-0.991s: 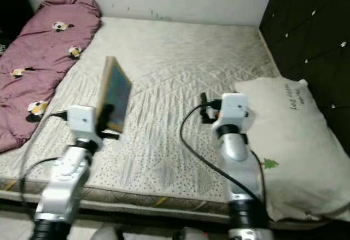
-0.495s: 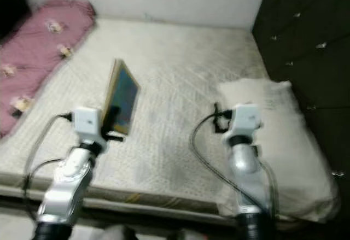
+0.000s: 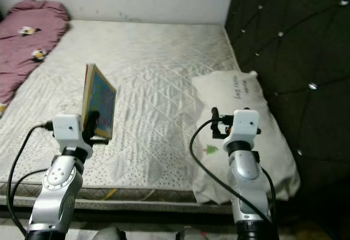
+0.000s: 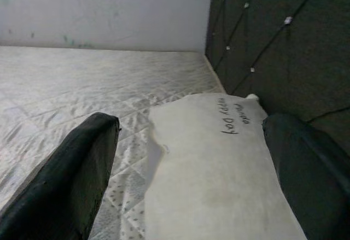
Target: Clean up the room
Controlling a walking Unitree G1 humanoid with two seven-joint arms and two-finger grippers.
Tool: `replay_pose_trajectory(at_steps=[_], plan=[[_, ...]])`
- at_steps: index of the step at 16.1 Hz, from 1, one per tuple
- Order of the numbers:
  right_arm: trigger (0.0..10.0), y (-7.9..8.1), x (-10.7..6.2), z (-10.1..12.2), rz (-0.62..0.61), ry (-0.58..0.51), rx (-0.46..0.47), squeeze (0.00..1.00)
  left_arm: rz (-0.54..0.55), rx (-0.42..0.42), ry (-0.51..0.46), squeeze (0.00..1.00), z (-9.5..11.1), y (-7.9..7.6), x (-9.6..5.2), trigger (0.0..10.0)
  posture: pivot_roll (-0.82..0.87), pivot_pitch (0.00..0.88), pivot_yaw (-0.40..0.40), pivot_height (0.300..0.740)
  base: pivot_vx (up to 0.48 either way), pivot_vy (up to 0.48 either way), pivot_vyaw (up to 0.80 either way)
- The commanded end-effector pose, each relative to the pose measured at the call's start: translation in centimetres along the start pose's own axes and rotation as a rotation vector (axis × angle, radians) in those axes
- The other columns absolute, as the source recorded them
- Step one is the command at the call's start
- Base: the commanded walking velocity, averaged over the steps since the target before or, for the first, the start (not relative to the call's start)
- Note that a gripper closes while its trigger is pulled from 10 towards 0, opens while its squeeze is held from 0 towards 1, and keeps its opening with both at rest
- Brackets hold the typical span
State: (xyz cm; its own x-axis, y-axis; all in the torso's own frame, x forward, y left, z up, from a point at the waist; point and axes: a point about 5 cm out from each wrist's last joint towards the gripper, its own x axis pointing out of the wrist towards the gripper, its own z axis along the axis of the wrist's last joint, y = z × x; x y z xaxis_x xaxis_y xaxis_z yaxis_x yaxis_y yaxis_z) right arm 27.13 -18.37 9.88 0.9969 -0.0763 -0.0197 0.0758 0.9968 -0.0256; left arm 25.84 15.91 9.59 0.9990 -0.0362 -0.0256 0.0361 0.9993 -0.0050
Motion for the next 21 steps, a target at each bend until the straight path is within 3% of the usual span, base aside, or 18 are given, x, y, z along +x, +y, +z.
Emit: replay_pose_trajectory(at_steps=[1, 5, 8, 14, 21], plan=[[10.0, 0.3, 0.3, 0.7, 0.009, -0.022, 0.009, 0.0, 0.025, 0.026, -0.089, 0.0, 1.6, 0.4, 0.4, 10.0, -0.02, 0.0, -0.008, 0.74, 0.0, 0.0, -0.71], [10.0, 0.2, -0.2, 0.5, -0.003, -0.01, 0.012, 0.0, -0.021, -0.013, -0.073, 0.0, 1.5, 0.2, -0.1, 10.0, -0.02, 0.0, -0.006, 0.74, 0.0, 0.0, -0.8], [10.0, 0.2, -0.2, 0.6, 0.0, -0.014, 0.01, 0.0, 0.022, -0.037, -0.068, 0.0, 1.2, 0.4, -0.5, 10.0, -0.02, 0.0, -0.002, 0.74, 0.0, 0.0, -0.78], [10.0, 0.5, -0.3, 0.6, 0.007, -0.013, 0.012, 0.0, 0.006, -0.057, -0.105, 0.0, 1.9, 0.8, 0.1, 10.0, -0.02, 0.0, -0.01, 0.74, 0.0, 0.0, -0.74], [10.0, 1.3, -0.2, 1.1, 0.044, -0.019, 0.061, 0.0, -0.046, -0.138, -0.085, 0.0, 2.1, -0.1, 0.2, 10.0, -0.01, 0.0, -0.014, 0.74, 0.0, 0.0, 0.0]])
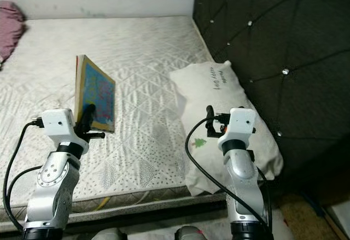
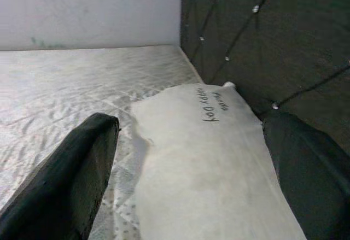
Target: Clean up the room
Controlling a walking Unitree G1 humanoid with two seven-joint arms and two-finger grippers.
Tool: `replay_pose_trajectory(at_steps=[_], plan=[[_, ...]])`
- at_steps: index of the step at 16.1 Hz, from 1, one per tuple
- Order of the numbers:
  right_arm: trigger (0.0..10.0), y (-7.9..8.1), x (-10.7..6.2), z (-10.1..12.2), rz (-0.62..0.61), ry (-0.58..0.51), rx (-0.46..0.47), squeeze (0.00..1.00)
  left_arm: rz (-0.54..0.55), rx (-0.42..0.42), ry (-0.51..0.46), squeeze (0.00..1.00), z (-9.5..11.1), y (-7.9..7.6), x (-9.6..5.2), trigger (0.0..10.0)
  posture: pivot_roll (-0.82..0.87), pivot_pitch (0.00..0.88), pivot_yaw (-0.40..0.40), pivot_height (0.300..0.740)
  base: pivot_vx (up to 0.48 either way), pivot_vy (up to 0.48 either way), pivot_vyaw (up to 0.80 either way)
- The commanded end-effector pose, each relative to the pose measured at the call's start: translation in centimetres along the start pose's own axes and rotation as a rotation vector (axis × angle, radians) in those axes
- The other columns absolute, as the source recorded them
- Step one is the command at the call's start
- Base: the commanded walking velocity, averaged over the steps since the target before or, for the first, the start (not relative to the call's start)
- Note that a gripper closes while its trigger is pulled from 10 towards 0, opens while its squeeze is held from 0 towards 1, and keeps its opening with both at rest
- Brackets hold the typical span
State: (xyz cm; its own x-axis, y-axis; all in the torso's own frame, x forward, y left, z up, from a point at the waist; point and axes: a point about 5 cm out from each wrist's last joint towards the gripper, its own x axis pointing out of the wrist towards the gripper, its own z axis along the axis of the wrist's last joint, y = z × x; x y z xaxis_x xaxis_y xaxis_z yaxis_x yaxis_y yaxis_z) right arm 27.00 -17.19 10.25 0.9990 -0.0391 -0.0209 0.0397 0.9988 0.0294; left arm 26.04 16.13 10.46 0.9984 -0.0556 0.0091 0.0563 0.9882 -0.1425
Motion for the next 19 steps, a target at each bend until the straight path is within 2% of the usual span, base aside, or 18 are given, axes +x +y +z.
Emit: replay_pose_trajectory(at_steps=[1, 3, 19], plan=[[10.0, 0.21, 0.07, 0.66, 0.011, -0.02, 0.01, 0.0, -0.036, -0.012, -0.049, 0.0, 1.18, -0.62, 0.12, 10.0, -0.01, 0.0, -0.014, 0.74, 0.0, 0.0, 0.0], [10.0, 0.35, 0.06, 0.76, 0.02, -0.021, 0.019, 0.0, -0.039, -0.047, -0.041, 0.0, 1.12, -0.8, 0.07, 10.0, -0.01, 0.0, -0.013, 0.74, 0.0, 0.0, 0.0], [10.0, 0.49, -0.23, 0.61, 0.03, -0.008, 0.011, 0.0, -0.054, -0.053, -0.029, 0.0, 1.17, -1.09, 0.06, 10.0, -0.02, 0.0, -0.01, 0.74, 0.0, 0.0, 0.0]])
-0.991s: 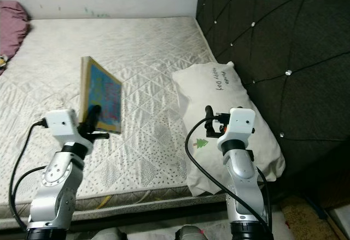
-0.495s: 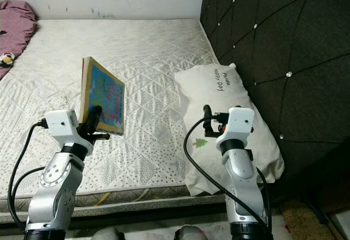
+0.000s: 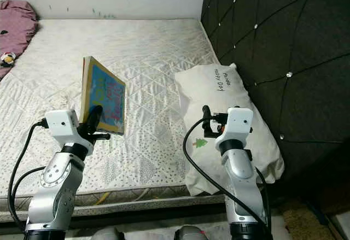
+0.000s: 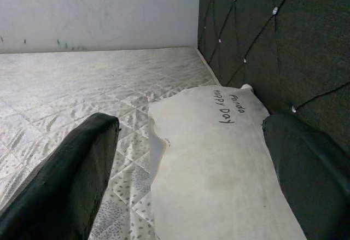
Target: Clean up the room
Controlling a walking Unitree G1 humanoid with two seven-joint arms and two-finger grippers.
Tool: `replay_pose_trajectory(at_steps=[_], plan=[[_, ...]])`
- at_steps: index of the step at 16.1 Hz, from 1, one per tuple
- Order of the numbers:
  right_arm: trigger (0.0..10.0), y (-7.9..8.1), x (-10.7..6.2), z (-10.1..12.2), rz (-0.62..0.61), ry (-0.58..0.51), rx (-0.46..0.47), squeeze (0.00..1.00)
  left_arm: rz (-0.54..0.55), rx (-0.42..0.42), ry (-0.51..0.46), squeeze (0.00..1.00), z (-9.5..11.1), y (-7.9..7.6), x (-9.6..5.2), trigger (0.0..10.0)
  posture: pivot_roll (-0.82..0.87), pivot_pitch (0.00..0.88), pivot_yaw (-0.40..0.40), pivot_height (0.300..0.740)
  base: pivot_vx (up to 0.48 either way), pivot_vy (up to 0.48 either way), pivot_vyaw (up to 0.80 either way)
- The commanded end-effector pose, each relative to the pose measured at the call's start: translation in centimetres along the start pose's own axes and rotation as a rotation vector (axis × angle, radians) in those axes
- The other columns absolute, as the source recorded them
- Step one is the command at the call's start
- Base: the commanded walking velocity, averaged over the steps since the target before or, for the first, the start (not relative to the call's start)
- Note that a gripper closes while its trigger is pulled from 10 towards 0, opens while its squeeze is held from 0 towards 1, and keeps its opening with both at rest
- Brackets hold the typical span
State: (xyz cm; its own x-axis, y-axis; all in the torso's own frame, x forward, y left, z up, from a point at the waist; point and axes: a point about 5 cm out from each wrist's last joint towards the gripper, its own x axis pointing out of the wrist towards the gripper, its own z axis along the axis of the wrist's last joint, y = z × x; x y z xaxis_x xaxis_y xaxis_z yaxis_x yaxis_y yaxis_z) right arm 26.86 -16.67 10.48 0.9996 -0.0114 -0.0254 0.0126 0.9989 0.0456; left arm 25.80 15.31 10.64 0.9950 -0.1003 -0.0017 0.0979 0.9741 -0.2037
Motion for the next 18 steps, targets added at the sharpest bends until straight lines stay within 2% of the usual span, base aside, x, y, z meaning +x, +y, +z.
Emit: replay_pose_trajectory(at_steps=[1, 4, 8, 18], plan=[[10.0, -0.05, -0.09, 0.39, 0.003, -0.013, -0.005, 0.0, -0.013, 0.012, -0.047, 0.0, 1.11, -0.3, 0.28, 10.0, -0.02, 0.0, -0.01, 0.74, 0.0, 0.0, 0.0], [10.0, -0.08, -0.06, 0.38, 0.005, -0.012, -0.007, 0.0, -0.013, 0.016, -0.048, 0.0, 1.14, -0.31, 0.39, 10.0, -0.02, 0.0, -0.01, 0.722, 0.0, 0.0, 0.0], [10.0, -0.11, 0.09, 0.4, 0.011, -0.013, -0.01, 0.0, -0.013, 0.019, -0.054, 0.0, 1.22, -0.34, 0.64, 10.0, -0.02, 0.0, -0.013, 0.668, 0.0, 0.0, 0.0], [10.0, -0.1, 0.19, 0.22, 0.013, -0.004, -0.018, 0.0, -0.003, 0.037, -0.063, 0.0, 1.42, -0.01, 0.75, 10.0, -0.02, 0.0, -0.016, 0.663, 0.0, 0.0, 0.0]])
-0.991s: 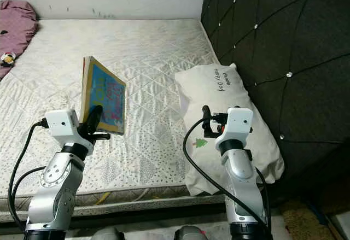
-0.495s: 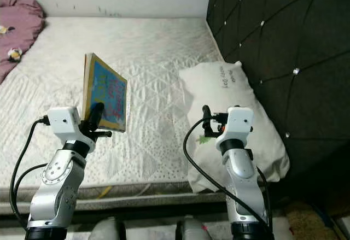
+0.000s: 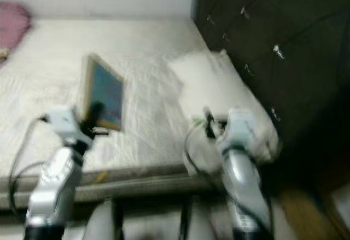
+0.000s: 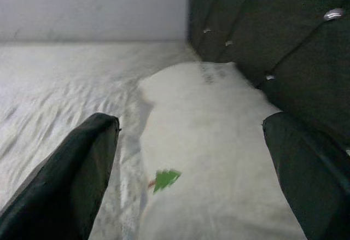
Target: Clean up the room
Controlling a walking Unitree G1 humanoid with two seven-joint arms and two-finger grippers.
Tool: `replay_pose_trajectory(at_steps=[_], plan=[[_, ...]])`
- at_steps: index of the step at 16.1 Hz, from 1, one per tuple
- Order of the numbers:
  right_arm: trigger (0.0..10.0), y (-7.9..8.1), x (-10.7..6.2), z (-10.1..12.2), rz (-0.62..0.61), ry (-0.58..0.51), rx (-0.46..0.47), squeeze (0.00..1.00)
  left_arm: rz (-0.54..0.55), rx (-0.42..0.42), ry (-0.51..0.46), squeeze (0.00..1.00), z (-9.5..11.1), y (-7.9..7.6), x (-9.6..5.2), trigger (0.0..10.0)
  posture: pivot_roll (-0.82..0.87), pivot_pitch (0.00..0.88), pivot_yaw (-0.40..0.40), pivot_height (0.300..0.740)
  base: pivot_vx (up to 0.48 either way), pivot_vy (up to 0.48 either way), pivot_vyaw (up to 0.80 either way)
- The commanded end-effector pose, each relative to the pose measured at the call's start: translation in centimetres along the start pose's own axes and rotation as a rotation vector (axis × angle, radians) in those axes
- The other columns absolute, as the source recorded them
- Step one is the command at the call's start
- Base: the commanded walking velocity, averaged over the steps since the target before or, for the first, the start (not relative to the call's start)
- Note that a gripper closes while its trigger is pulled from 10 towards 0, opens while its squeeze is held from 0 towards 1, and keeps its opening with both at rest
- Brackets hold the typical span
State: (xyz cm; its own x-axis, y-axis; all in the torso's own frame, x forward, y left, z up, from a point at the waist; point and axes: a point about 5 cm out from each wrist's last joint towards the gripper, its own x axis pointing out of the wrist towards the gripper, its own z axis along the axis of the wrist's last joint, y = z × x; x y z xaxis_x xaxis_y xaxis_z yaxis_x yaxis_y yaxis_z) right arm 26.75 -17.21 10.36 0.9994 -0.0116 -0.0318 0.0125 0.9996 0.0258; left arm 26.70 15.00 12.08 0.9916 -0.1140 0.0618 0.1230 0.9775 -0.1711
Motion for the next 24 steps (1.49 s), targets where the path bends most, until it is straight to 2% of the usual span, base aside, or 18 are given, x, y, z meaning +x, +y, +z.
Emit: replay_pose_trajectory(at_steps=[1, 18, 24], plan=[[10.0, 0.46, 0.29, 0.31, 0.015, -0.009, 0.0, 0.0, 0.023, 0.007, -0.006, 0.0, 0.06, 0.56, -0.18, 10.0, -0.02, 0.0, -0.014, 0.663, 0.0, 0.0, 0.0], [10.0, 0.36, 0.42, 0.22, 0.024, -0.003, -0.016, 0.0, 0.002, 0.002, -0.026, 0.0, -0.09, 0.06, -0.25, 10.0, -0.03, 0.0, -0.031, 0.663, 0.373, 0.0, 0.0], [10.0, 0.62, 0.71, 0.57, 0.032, -0.017, -0.019, 0.0, 0.052, -0.007, -0.031, 0.0, 0.31, 0.64, 0.52, 10.0, -0.04, 0.013, -0.008, 0.663, 0.0, 0.0, 0.0]])
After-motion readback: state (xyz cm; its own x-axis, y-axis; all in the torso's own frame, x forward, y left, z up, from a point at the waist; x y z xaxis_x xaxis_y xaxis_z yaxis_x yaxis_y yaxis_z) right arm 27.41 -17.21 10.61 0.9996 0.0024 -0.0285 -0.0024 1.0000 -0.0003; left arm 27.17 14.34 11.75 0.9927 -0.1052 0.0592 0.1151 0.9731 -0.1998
